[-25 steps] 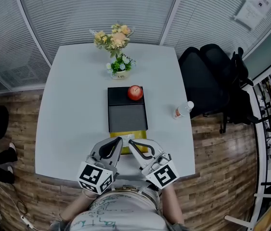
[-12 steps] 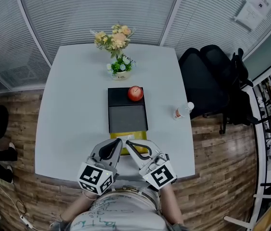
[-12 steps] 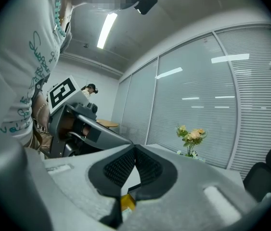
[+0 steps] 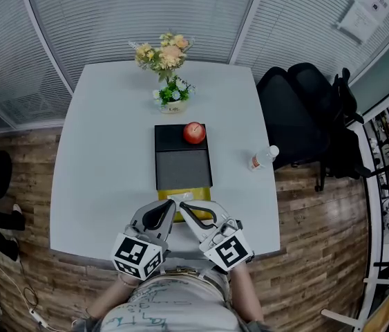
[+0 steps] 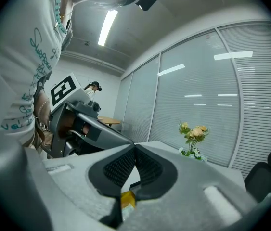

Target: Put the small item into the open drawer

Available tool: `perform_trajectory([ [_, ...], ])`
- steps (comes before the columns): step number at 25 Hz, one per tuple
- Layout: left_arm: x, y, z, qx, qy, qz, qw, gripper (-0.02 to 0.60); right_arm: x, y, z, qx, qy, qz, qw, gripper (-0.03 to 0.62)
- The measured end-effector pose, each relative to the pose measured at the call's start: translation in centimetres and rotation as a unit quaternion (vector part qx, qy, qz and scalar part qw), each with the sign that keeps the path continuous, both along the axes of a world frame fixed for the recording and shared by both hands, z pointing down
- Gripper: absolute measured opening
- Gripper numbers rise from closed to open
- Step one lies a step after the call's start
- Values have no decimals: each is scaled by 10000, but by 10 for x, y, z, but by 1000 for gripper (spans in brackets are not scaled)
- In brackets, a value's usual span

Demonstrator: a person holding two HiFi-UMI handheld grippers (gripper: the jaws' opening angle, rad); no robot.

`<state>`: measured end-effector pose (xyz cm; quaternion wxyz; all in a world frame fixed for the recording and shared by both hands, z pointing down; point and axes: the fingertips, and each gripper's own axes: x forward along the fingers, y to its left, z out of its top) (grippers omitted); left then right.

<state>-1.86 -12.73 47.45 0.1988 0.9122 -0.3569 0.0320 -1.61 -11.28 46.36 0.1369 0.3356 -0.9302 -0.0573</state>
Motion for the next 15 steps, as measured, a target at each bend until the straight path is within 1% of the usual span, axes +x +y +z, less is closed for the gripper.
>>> perform_trajectory([
  [15,-5,-2,1,-53,-17,-74,10000,-3,-1,-1,-1,-49,-9,-60,10000,2],
])
